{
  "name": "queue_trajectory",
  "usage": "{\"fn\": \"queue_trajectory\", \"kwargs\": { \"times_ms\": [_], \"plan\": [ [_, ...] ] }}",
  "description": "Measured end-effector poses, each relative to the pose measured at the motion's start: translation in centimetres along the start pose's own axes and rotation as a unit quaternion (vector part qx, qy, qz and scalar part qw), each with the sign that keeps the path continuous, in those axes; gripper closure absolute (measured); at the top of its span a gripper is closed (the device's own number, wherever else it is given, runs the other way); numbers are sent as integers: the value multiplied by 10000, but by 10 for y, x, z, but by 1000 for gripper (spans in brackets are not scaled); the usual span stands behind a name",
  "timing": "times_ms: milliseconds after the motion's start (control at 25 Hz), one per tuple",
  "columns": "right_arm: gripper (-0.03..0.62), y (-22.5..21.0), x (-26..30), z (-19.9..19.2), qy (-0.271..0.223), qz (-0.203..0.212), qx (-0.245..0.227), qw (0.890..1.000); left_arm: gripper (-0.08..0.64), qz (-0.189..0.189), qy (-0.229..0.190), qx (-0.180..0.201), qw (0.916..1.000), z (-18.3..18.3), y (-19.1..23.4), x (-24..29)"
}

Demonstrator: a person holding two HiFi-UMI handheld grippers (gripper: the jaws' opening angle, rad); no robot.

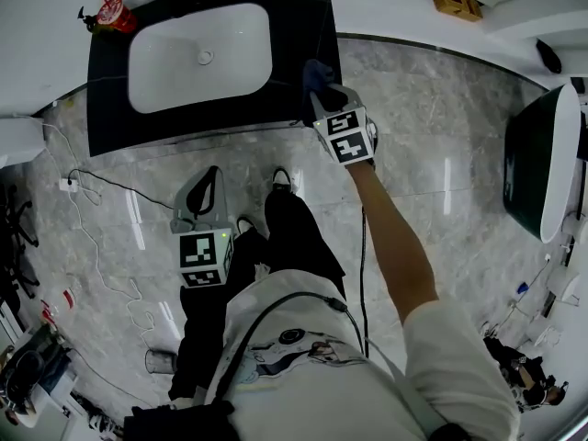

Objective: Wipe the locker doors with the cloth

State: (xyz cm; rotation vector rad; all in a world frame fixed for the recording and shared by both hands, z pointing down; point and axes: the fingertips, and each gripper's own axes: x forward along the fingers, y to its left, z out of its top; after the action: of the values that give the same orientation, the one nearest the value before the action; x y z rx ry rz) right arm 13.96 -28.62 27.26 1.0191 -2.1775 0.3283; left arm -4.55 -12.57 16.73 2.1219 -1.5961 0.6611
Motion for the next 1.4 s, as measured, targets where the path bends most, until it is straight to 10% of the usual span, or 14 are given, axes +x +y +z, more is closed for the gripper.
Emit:
{"fn": "queue_trajectory", "kwargs": {
  "times_ms": [760, 1400],
  "plan": [
    [526, 125, -149, -22, -1161, -707, -200, 9905, 558, 236, -419, 201, 9986, -111, 52, -119],
    [525, 115, -40, -158, -2120, -834, -997, 9686, 558, 570, -708, 208, 9956, -291, 44, 38]
  ]
}}
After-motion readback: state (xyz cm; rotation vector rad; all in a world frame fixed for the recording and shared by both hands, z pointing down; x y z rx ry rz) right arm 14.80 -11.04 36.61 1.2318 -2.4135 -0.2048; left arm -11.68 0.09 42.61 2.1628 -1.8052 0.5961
